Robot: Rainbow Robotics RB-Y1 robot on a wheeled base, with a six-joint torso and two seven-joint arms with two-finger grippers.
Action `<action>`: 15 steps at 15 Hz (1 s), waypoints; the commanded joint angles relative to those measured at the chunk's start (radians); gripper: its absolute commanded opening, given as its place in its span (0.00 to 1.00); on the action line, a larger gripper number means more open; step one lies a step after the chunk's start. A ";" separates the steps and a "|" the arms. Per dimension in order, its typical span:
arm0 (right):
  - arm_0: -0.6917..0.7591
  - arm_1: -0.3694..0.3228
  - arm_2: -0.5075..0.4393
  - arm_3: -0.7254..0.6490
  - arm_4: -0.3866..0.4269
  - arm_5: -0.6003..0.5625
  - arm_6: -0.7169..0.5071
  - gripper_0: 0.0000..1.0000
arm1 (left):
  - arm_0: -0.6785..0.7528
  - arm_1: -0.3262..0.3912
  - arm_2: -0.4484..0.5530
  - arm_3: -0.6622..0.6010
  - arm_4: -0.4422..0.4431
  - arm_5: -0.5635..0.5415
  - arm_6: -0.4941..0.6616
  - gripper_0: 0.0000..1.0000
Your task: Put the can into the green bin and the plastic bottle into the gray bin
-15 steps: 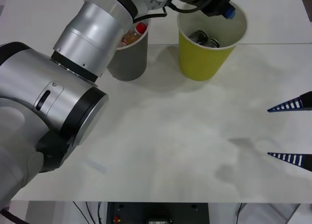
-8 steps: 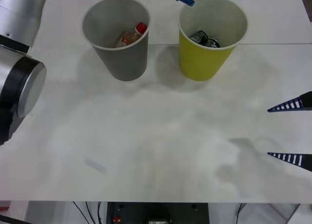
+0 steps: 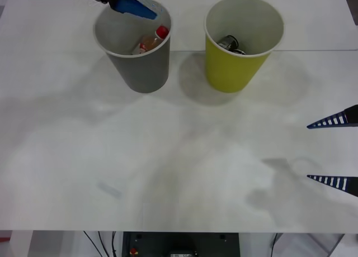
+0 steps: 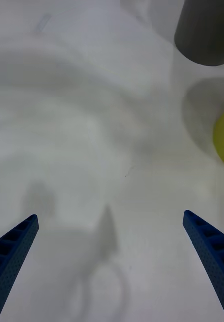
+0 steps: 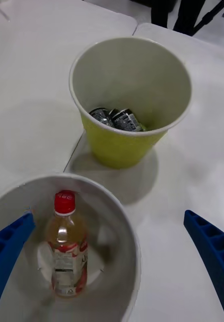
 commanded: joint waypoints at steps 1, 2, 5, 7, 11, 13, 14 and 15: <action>0.000 0.000 0.000 0.000 0.000 0.000 0.000 1.00 | 0.098 0.105 0.000 -0.128 0.098 -0.001 -0.011 1.00; 0.000 0.000 0.000 0.000 0.000 0.000 0.000 1.00 | 0.126 0.138 0.000 -0.162 0.132 -0.001 -0.019 1.00; 0.000 0.000 0.000 0.000 0.000 0.000 0.000 1.00 | 0.215 0.233 0.007 -0.213 0.241 0.000 -0.131 1.00; 0.000 0.000 0.000 0.000 0.000 0.000 0.000 1.00 | 0.284 0.276 0.020 -0.214 0.305 0.011 -0.227 1.00; 0.000 0.000 0.000 0.000 0.000 0.000 0.000 1.00 | 0.440 0.348 0.062 -0.270 0.374 0.048 -0.407 1.00; 0.000 0.000 0.000 0.000 0.000 0.000 0.000 1.00 | 0.554 0.368 0.122 -0.349 0.381 0.068 -0.451 1.00; 0.000 0.000 0.000 0.000 0.000 0.000 0.000 1.00 | 0.615 0.366 0.165 -0.398 0.379 0.071 -0.456 1.00; 0.000 0.000 0.000 0.000 0.000 0.000 0.000 1.00 | 0.670 0.366 0.200 -0.444 0.371 0.074 -0.460 1.00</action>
